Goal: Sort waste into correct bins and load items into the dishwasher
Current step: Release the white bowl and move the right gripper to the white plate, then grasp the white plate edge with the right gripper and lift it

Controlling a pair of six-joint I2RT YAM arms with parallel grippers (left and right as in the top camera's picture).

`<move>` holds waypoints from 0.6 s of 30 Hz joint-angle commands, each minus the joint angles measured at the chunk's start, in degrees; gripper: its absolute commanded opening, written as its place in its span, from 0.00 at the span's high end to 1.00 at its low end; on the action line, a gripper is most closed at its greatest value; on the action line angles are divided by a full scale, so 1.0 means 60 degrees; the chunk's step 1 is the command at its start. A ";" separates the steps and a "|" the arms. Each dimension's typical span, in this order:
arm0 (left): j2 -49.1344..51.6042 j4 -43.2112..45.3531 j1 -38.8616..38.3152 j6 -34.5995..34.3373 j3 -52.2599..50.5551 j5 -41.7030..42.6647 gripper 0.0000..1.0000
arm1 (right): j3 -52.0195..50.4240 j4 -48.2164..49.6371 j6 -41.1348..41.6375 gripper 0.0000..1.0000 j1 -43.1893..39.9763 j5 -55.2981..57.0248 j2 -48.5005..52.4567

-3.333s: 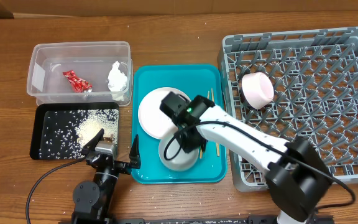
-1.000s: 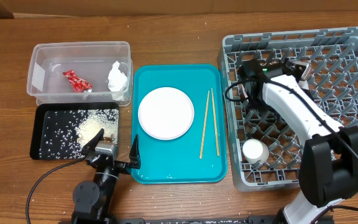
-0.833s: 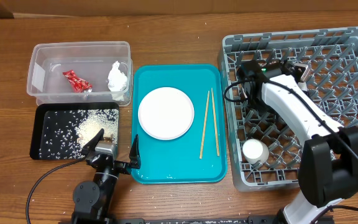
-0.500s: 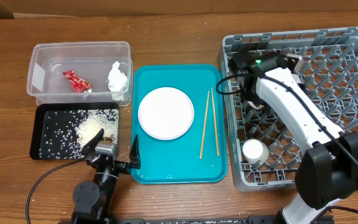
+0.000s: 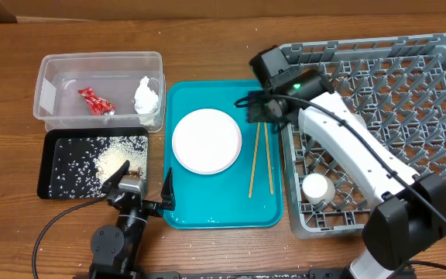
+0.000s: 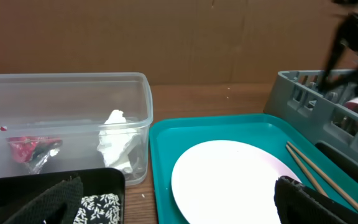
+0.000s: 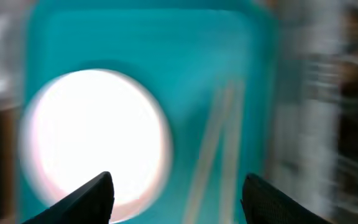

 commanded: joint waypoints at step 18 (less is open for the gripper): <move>-0.0102 0.0033 0.0109 0.0076 -0.0066 0.0000 0.00 | -0.1851 0.2237 0.2047 0.93 0.0404 -0.1861 0.2379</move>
